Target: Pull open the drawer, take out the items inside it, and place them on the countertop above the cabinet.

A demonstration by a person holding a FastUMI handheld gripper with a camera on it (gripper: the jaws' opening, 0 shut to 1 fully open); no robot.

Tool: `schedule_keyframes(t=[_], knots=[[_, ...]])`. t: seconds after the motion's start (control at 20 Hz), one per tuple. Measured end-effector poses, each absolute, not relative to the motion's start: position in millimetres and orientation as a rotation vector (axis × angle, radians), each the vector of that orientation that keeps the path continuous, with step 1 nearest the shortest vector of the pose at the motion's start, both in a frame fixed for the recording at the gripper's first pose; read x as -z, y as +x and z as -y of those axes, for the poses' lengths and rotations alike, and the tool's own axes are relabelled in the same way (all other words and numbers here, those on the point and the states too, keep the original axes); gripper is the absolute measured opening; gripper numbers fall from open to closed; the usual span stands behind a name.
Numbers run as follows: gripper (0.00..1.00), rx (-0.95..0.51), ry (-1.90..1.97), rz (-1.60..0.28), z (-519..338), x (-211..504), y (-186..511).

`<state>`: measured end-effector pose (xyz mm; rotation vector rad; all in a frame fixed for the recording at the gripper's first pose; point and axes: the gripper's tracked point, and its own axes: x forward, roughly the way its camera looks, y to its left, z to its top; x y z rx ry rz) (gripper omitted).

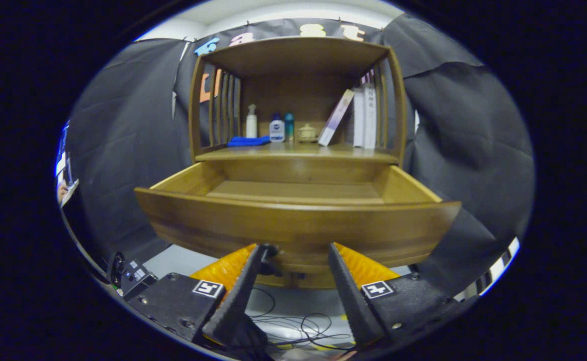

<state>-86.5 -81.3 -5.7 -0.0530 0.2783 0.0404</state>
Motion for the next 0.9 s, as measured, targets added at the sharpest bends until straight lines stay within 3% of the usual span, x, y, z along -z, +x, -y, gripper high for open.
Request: schedule_keyframes(t=[0.1,0.25,0.45,0.7,0.9], knots=[[0.99,0.007,-0.05,-0.235,100.1,-32.6,-78.7],[1.0,0.038,-0.1,-0.167,112.5,-88.7,-56.3],[1.0,-0.029,-0.245,-0.209,91.9,-126.1,-17.6],[1.0,-0.177,-0.212,-0.348,30.7,-131.2,39.6],[1.0,-0.192,-0.158,-0.561,15.9,-101.9,79.1]])
